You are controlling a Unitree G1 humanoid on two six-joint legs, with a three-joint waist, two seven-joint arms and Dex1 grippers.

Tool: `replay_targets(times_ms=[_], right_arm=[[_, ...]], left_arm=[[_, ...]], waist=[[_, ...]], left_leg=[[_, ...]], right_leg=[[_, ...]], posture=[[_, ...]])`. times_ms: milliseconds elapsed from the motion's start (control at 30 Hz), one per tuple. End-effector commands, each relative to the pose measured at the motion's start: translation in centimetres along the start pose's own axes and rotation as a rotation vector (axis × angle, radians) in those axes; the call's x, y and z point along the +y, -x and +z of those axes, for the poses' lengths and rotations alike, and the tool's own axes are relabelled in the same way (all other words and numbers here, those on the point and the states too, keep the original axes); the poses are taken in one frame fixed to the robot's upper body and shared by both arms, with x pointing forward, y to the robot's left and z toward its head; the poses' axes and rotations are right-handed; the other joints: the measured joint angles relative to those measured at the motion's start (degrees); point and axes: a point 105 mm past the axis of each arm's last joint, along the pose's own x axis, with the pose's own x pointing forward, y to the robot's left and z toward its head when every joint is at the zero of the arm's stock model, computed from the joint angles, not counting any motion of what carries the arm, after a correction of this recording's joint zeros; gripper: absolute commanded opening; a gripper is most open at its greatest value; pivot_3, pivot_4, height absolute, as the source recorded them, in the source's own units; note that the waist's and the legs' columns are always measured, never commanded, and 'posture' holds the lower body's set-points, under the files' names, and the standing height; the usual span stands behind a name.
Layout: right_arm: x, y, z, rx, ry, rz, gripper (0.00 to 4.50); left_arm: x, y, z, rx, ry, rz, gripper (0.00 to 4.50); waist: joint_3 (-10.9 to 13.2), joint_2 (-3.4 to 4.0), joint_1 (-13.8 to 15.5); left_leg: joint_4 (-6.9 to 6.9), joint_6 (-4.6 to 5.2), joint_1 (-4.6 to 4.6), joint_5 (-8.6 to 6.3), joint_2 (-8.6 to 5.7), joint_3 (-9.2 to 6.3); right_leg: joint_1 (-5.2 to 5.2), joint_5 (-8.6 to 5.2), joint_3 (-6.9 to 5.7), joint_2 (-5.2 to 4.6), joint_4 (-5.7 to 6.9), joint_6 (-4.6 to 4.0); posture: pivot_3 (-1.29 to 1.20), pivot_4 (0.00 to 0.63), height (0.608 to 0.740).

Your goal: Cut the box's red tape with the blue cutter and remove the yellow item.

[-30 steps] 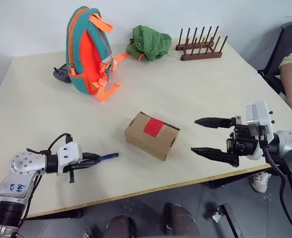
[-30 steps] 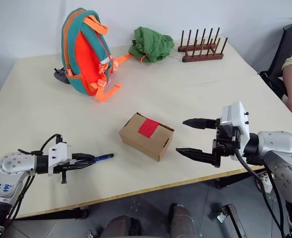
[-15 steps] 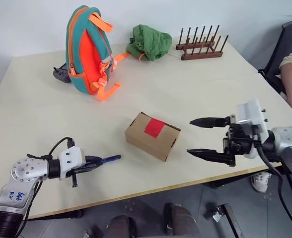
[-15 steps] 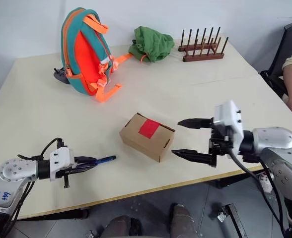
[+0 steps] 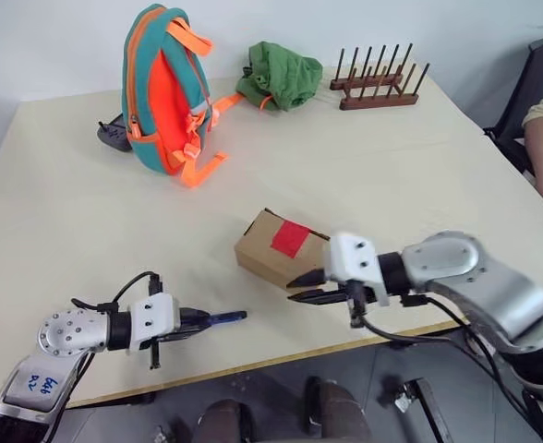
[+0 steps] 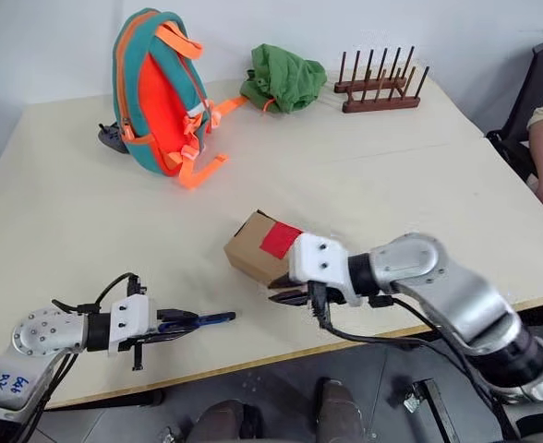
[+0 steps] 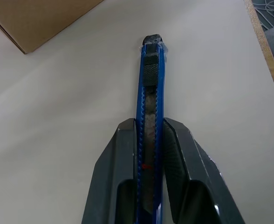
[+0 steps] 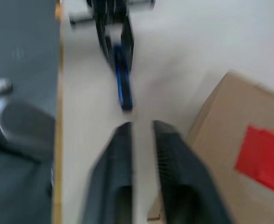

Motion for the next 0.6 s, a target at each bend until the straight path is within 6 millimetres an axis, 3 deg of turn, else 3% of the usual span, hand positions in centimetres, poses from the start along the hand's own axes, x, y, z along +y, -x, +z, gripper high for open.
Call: replay_targets(times_ms=[33, 233, 600], right_arm=[[0.4, -1.7, 0.4, -0.018, 0.099, 0.061, 0.04], [-0.1, -4.4, -0.3, -0.02, 0.135, 0.084, 0.04], [-0.1, -5.9, -1.6, 0.005, 0.171, 0.113, 0.04]], left_arm=[[-1.1, -0.8, -0.1, 0.012, 0.006, -0.038, 0.43], [-1.4, -1.2, 0.1, 0.013, 0.006, -0.046, 0.43], [-1.8, -1.8, 0.7, 0.016, -0.017, -0.045, 0.43]], waist=[[-0.01, -0.01, -0.11], [-0.01, -0.01, -0.1], [-0.12, -0.19, -0.22]], left_leg=[[0.0, 0.0, 0.01, 0.0, 0.01, 0.02], [0.06, 0.0, 0.03, 0.0, 0.03, 0.13], [0.07, -0.02, 0.41, 0.01, 0.08, 0.35]], right_leg=[[0.0, 0.0, -0.02, 0.01, 0.0, 0.0], [0.0, 0.0, -0.04, 0.02, 0.06, 0.01], [0.08, 0.0, 0.09, 0.02, 0.31, 0.0]], posture=[[0.0, 0.15, 0.74], [0.0, 0.15, 0.74], [0.0, 0.15, 0.74]])
